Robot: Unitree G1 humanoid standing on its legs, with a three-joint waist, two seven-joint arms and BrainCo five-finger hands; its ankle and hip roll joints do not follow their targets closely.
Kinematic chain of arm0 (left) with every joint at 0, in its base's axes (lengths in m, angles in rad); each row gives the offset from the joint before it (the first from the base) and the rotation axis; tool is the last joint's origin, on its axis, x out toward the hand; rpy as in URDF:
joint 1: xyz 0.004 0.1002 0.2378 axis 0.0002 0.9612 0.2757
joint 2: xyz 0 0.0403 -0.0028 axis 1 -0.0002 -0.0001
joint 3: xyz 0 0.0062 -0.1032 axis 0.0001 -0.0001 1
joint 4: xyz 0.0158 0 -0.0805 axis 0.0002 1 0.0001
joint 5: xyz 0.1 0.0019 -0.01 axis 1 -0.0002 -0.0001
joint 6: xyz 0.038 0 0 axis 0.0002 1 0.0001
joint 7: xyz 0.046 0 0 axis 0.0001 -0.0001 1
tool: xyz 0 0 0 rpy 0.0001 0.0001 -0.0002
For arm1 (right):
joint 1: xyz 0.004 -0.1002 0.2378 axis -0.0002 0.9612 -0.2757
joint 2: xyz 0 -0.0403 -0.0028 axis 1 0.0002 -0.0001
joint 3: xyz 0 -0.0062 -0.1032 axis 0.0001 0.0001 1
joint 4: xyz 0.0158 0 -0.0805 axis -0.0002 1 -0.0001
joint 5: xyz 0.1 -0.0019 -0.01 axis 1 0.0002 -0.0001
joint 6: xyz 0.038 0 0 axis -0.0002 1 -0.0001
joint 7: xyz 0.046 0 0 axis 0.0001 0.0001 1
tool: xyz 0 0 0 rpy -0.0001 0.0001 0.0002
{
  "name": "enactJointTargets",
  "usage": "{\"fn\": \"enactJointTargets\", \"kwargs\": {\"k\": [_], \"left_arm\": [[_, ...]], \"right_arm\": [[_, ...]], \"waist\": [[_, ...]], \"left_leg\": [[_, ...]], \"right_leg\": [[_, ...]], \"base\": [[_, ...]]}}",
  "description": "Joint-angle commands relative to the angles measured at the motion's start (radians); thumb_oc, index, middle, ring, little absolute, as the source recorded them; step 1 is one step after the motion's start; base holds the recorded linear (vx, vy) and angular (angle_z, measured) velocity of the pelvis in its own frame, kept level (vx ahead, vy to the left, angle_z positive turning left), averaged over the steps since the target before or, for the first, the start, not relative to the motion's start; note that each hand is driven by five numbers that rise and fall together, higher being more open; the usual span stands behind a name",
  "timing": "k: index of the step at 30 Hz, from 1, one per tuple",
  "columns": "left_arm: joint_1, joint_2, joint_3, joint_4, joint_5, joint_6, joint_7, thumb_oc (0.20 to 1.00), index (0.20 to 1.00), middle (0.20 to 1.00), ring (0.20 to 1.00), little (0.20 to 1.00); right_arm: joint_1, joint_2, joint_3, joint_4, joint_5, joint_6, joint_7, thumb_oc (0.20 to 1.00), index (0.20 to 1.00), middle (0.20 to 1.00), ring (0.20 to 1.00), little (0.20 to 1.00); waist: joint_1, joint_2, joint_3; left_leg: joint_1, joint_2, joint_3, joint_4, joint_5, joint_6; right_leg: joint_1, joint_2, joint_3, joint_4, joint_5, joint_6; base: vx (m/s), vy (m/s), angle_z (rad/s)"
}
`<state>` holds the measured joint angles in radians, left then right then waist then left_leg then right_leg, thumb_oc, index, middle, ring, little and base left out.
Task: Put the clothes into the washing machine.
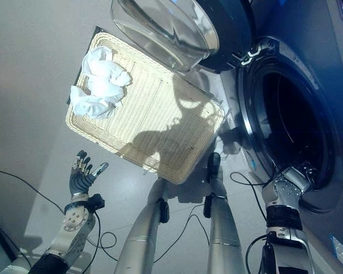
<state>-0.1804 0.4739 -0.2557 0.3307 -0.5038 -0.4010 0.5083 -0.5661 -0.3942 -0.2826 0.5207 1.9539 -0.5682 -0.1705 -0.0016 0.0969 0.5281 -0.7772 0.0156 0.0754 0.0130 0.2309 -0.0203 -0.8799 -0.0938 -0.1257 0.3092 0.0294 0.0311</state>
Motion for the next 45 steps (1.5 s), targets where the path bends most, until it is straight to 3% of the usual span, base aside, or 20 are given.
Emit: {"fn": "enactJointTargets", "kwargs": {"k": [1,6,7,8,9,10,14,17,24,26,28,30,33,34,36,38,39,40,41,45], "left_arm": [[-0.012,0.0,0.015,0.004,0.033,-0.048,0.061,1.0,1.0,1.0,1.0,1.0],[-0.008,-0.002,0.016,-0.005,0.076,-0.058,0.114,1.0,1.0,1.0,1.0,1.0],[-0.005,-0.008,0.038,-0.019,0.183,-0.058,0.235,1.0,1.0,1.0,1.0,1.0],[-0.005,-0.008,0.038,-0.019,0.183,-0.058,0.235,1.0,1.0,1.0,1.0,1.0],[-0.004,-0.011,0.057,-0.019,0.302,-0.024,0.341,1.0,1.0,1.0,1.0,1.0],[0.0,-0.008,0.065,-0.016,0.368,-0.004,0.381,1.0,1.0,1.0,1.0,1.0],[0.002,-0.001,0.084,-0.005,0.511,0.082,0.469,1.0,1.0,1.0,1.0,1.0],[-0.005,0.003,0.11,0.01,0.529,0.11,0.518,1.0,1.0,1.0,1.0,1.0],[-0.037,0.014,0.142,0.034,0.572,0.162,0.542,1.0,1.0,1.0,1.0,1.0],[-0.063,0.03,0.135,0.046,0.601,0.204,0.526,1.0,1.0,1.0,1.0,1.0],[-0.135,0.079,0.119,0.071,0.617,0.3,0.478,1.0,1.0,1.0,1.0,1.0],[-0.185,0.115,0.105,0.099,0.608,0.35,0.451,1.0,1.0,1.0,1.0,1.0],[-0.317,0.188,0.051,0.188,0.609,0.483,0.367,1.0,1.0,1.0,1.0,1.0],[-0.391,0.228,0.008,0.236,0.596,0.554,0.318,1.0,1.0,1.0,1.0,1.0],[-0.419,0.236,-0.008,0.26,0.596,0.577,0.306,1.0,1.0,1.0,1.0,1.0],[-0.512,0.26,-0.048,0.349,0.589,0.651,0.26,1.0,1.0,1.0,1.0,1.0],[-0.555,0.274,-0.077,0.398,0.582,0.725,0.24,1.0,1.0,1.0,1.0,1.0],[-0.572,0.277,-0.075,0.399,0.582,0.729,0.241,1.0,1.0,1.0,1.0,1.0],[-0.583,0.281,-0.088,0.427,0.584,0.762,0.238,1.0,1.0,1.0,1.0,1.0],[-0.678,0.29,-0.128,0.556,0.542,0.866,0.25,1.0,1.0,1.0,1.0,1.0]], "right_arm": [[0.101,-0.052,0.033,0.027,-0.033,0.125,0.019,1.0,1.0,1.0,1.0,1.0],[0.116,-0.038,0.1,0.021,-0.222,0.151,-0.004,1.0,1.0,1.0,1.0,1.0],[0.145,-0.01,0.185,0.004,-0.493,0.164,-0.034,1.0,1.0,1.0,1.0,1.0],[0.145,-0.01,0.185,0.004,-0.493,0.164,-0.034,1.0,1.0,1.0,1.0,1.0],[0.174,0.006,0.272,-0.013,-0.754,0.157,-0.107,1.0,1.0,1.0,1.0,1.0],[0.192,0.019,0.311,-0.022,-0.857,0.179,-0.133,1.0,1.0,1.0,1.0,1.0],[0.26,0.068,0.445,-0.054,-1.118,0.214,-0.181,1.0,1.0,1.0,1.0,1.0],[0.309,0.077,0.516,-0.093,-1.265,0.239,-0.204,1.0,1.0,1.0,1.0,1.0],[0.382,0.049,0.607,-0.105,-1.347,0.292,-0.128,1.0,1.0,1.0,1.0,1.0],[0.388,0.036,0.612,-0.095,-1.345,0.302,-0.111,1.0,1.0,1.0,1.0,1.0],[0.385,0.019,0.622,-0.089,-1.344,0.32,-0.099,1.0,1.0,1.0,1.0,1.0],[0.381,0.005,0.626,-0.086,-1.343,0.327,-0.093,1.0,1.0,1.0,1.0,1.0],[0.371,-0.019,0.635,-0.087,-1.346,0.34,-0.095,1.0,1.0,1.0,1.0,1.0],[0.367,-0.035,0.639,-0.099,-1.339,0.352,-0.096,1.0,1.0,1.0,1.0,1.0],[0.365,-0.041,0.642,-0.101,-1.336,0.353,-0.094,1.0,1.0,1.0,1.0,1.0],[0.361,-0.052,0.651,-0.098,-1.323,0.35,-0.08,1.0,1.0,1.0,1.0,1.0],[0.372,-0.053,0.664,-0.099,-1.308,0.35,-0.073,1.0,1.0,1.0,1.0,1.0],[0.359,-0.054,0.659,-0.101,-1.307,0.35,-0.073,1.0,1.0,1.0,1.0,1.0],[0.37,-0.054,0.67,-0.102,-1.299,0.35,-0.073,1.0,1.0,1.0,1.0,1.0],[0.352,-0.049,0.703,-0.098,-1.266,0.345,-0.062,1.0,1.0,1.0,1.0,1.0]], "waist": [[0.027,0.019,-0.008],[0.029,0.019,-0.008],[0.031,0.016,-0.008],[0.031,0.016,-0.008],[0.03,0.01,-0.008],[0.029,0.008,-0.008],[0.018,-0.001,-0.008],[0.005,-0.009,-0.008],[-0.023,-0.031,-0.008],[-0.029,-0.037,-0.008],[-0.044,-0.054,-0.008],[-0.055,-0.065,-0.008],[-0.08,-0.09,-0.008],[-0.094,-0.108,-0.008],[-0.099,-0.114,-0.008],[-0.117,-0.136,-0.008],[-0.128,-0.149,-0.008],[-0.131,-0.153,-0.008],[-0.135,-0.157,-0.008],[-0.162,-0.187,-0.008]], "left_leg": [[-0.034,-0.067,0.006,0.07,-0.072,-0.028],[-0.018,-0.068,0.004,0.063,-0.075,-0.028],[-0.01,-0.067,0.003,0.055,-0.07,-0.029],[-0.01,-0.067,0.003,0.055,-0.07,-0.029],[0.0,-0.065,0.002,0.054,-0.069,-0.031],[0.01,-0.061,0.005,0.052,-0.068,-0.033],[0.039,-0.048,0.014,0.043,-0.063,-0.04],[0.055,-0.041,0.024,0.04,-0.061,-0.044],[0.082,-0.035,0.047,0.041,-0.063,-0.051],[0.087,-0.035,0.051,0.043,-0.064,-0.053],[0.089,-0.031,0.062,0.045,-0.067,-0.053],[0.087,-0.031,0.071,0.048,-0.069,-0.053],[0.08,-0.035,0.094,0.069,-0.081,-0.051],[0.065,-0.041,0.105,0.106,-0.098,-0.048],[0.06,-0.044,0.109,0.121,-0.106,-0.046],[0.04,-0.053,0.124,0.172,-0.134,-0.041],[0.058,-0.054,0.119,0.207,-0.181,-0.043],[0.026,-0.057,0.131,0.206,-0.154,-0.035],[0.051,-0.054,0.124,0.225,-0.191,-0.041],[0.024,-0.051,0.141,0.288,-0.229,-0.036]], "right_leg": [[0.029,0.029,-0.053,-0.121,0.118,0.066],[0.045,0.031,-0.054,-0.12,0.108,0.063],[0.052,0.034,-0.058,-0.119,0.102,0.057],[0.052,0.034,-0.058,-0.119,0.102,0.057],[0.064,0.035,-0.063,-0.118,0.097,0.053],[0.072,0.036,-0.062,-0.117,0.095,0.05],[0.095,0.044,-0.056,-0.113,0.084,0.042],[0.106,0.048,-0.044,-0.113,0.08,0.042],[0.131,0.052,-0.025,-0.129,0.08,0.049],[0.136,0.053,-0.023,-0.129,0.08,0.051],[0.135,0.058,-0.015,-0.131,0.083,0.053],[0.133,0.061,-0.009,-0.136,0.088,0.054],[0.128,0.062,0.003,-0.152,0.102,0.056],[0.118,0.058,0.01,-0.156,0.113,0.058],[0.115,0.056,0.013,-0.157,0.117,0.058],[0.103,0.05,0.022,-0.16,0.126,0.062],[0.126,0.052,0.03,-0.158,0.109,0.07],[0.095,0.047,0.029,-0.162,0.134,0.064],[0.122,0.051,0.033,-0.158,0.111,0.072],[0.101,0.051,0.054,-0.164,0.124,0.076]], "base": [[0.0,-0.003,0.05],[0.0,0.008,-0.01],[-0.01,0.03,-0.01],[-0.02,0.089,-0.01],[-0.02,0.103,0.0],[-0.02,0.13,0.01],[-0.01,0.124,0.0],[-0.01,0.15,0.0],[-0.01,0.164,-0.06],[-0.01,0.156,-0.05],[-0.01,0.161,-0.02],[-0.02,0.146,-0.06],[-0.03,0.191,-0.13],[-0.01,0.151,-0.24],[-0.01,0.135,-0.11],[0.02,0.18,-0.08],[0.0,0.116,-0.12],[0.06,0.121,-0.16],[0.01,0.092,-0.14],[0.04,0.169,-0.12]]}}
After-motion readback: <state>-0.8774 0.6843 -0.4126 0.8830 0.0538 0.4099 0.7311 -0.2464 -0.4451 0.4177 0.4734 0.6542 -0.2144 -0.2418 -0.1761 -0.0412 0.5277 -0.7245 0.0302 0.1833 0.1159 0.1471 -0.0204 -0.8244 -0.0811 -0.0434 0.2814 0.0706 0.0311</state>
